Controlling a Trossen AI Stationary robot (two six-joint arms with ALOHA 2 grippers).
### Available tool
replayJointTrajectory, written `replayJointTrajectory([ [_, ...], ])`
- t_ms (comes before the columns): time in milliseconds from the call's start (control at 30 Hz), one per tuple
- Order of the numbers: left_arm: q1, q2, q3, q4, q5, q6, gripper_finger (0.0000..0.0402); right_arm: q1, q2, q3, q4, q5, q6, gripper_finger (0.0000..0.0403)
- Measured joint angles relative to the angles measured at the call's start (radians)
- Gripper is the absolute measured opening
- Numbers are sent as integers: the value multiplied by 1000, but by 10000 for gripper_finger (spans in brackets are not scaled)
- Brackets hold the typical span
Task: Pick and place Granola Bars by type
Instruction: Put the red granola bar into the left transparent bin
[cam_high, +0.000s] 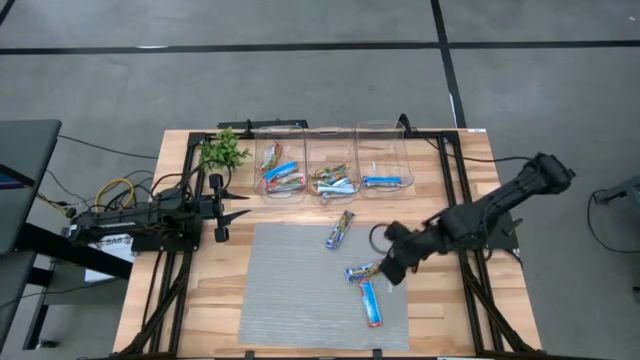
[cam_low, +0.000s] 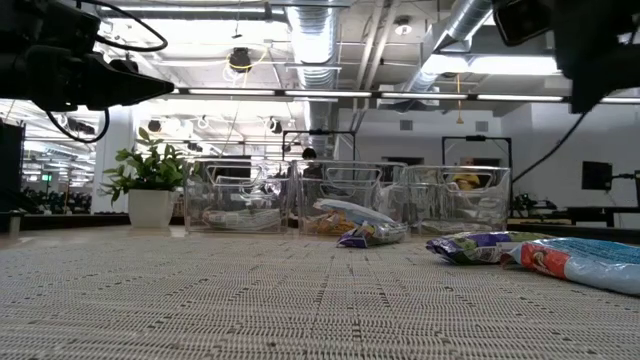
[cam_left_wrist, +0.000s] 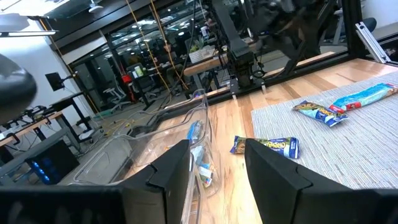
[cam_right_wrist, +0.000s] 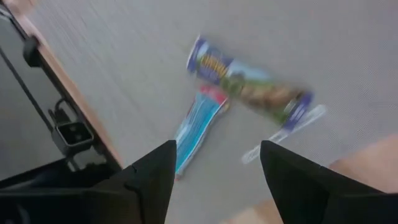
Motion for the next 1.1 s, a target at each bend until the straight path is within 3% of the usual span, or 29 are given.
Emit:
replayJointTrajectory([
  [133, 0, 0, 0, 0, 0, 0, 149, 49, 130, 84, -2, -17, 86, 226],
  [367, 0, 0, 0, 0, 0, 0, 149, 96, 310, 234, -18, -17, 83, 226],
  [700, 0, 0, 0, 0, 0, 0, 149, 103, 464, 347, -86, -19, 84, 226],
  [1100, 0, 2, 0, 0, 0, 0, 149, 100, 591, 386, -86, -17, 110, 226],
])
